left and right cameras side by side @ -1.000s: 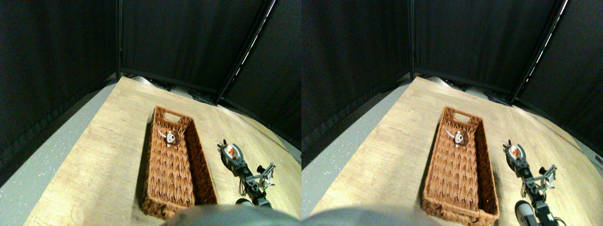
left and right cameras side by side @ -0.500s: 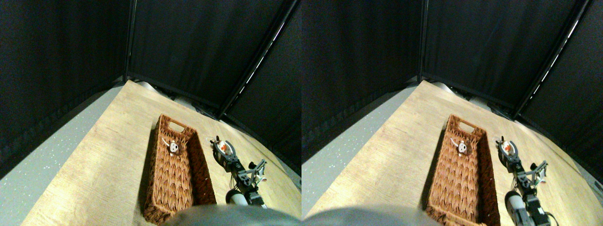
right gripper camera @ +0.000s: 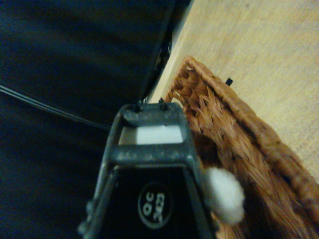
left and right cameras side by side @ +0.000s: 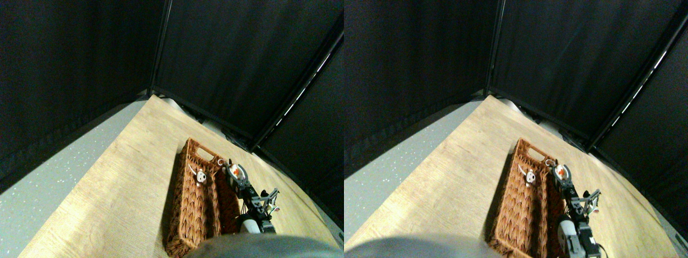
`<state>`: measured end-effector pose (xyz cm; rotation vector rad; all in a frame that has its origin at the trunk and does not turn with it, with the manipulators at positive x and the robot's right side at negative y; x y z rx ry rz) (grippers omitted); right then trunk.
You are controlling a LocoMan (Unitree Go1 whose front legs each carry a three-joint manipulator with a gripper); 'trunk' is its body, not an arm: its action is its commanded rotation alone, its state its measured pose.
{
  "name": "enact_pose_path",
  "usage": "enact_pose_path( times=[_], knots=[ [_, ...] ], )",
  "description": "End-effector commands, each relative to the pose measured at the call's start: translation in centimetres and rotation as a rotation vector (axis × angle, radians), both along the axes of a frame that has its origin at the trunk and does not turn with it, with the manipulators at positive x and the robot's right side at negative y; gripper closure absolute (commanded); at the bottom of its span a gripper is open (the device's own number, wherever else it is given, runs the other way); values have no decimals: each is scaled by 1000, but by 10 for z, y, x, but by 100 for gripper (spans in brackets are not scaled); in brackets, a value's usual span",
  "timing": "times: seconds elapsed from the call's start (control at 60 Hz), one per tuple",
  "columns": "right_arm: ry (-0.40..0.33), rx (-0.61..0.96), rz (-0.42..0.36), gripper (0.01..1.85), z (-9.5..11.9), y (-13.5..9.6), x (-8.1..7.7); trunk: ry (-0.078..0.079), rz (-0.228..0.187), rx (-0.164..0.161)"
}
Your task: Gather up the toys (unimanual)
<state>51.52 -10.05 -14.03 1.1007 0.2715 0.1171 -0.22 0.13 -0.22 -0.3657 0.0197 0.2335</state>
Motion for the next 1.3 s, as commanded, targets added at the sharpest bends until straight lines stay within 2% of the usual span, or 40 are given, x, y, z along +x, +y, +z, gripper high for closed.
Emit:
enact_pose_path(
  times=[0.017,0.133,0.2,0.217,0.233,0.3,0.317,0.333,0.383,0.483,0.533,0.617,0.65,0.717,0.733,0.767,0.783,0.85,1.033,1.167,1.3],
  knots=[
    [27,26,8,180,-1,0,0,12,32,-24],
    [30,26,-11,180,-3,1,-2,16,28,-22],
    [33,34,23,179,-3,1,-2,20,21,-19],
    [44,36,31,166,-4,-1,-1,20,21,-19],
    [44,36,31,166,-4,-1,-1,21,20,-18],
    [63,-10,25,109,-2,-4,0,22,15,-14],
    [63,-10,25,109,-2,-4,0,22,15,-14],
    [68,-35,0,89,0,-5,-2,23,13,-13],
    [54,-60,-12,80,1,-7,-3,23,11,-11],
    [48,-69,-51,77,3,-11,-2,25,3,0],
    [14,-93,-53,79,4,-15,-1,26,-2,5],
    [-35,-141,-33,90,8,-25,3,24,-16,22],
    [-38,-101,-51,96,9,-31,3,21,-23,29],
    [-66,-116,-83,100,12,-42,7,20,-35,41],
    [-60,-71,-103,104,13,-46,7,19,-39,45],
    [-67,-68,-102,107,14,-51,8,18,-45,51],
    [-81,-88,-110,112,16,-60,10,18,-49,55],
    [-104,-46,-148,117,20,-72,11,19,-67,71],
    [-184,-89,-246,128,31,-106,3,23,-111,103],
    [-195,-72,-301,130,31,-123,-5,30,-135,123],
    [-195,-52,-344,128,23,-142,-15,40,-154,136]
  ],
)
